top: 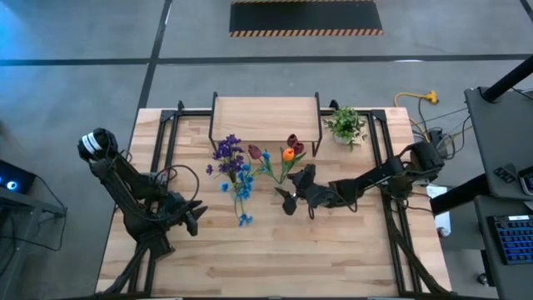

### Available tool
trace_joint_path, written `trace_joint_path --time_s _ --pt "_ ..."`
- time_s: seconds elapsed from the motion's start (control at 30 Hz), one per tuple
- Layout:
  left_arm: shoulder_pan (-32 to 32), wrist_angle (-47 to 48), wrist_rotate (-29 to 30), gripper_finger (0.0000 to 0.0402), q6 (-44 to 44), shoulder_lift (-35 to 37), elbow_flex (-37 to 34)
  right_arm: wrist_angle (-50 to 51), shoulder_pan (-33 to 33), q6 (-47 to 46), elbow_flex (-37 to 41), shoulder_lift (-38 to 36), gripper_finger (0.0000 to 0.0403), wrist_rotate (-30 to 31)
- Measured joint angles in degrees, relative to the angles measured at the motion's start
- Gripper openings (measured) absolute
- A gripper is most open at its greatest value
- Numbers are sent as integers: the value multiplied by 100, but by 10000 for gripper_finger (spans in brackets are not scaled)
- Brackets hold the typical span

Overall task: Pick and place flowers into a vace then onto a shelf
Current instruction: Put the right transparent vase with tulips on the shelf

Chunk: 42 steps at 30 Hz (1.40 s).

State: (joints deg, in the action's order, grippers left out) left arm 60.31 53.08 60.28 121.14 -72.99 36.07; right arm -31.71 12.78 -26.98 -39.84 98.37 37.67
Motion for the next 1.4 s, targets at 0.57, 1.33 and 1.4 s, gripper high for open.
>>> trace_joint_path --time_s 0.57,1.33,1.4 --pt "0 7 -1 146 -37 0 0 7 -48 48 -1 -7 168 -7" --pt "0 37 -3 146 -48 0 -2 241 -42 674 -1 -640 172 -13" --pt "0 42 -3 146 -50 0 -2 349 -42 777 -1 -801 171 -2"
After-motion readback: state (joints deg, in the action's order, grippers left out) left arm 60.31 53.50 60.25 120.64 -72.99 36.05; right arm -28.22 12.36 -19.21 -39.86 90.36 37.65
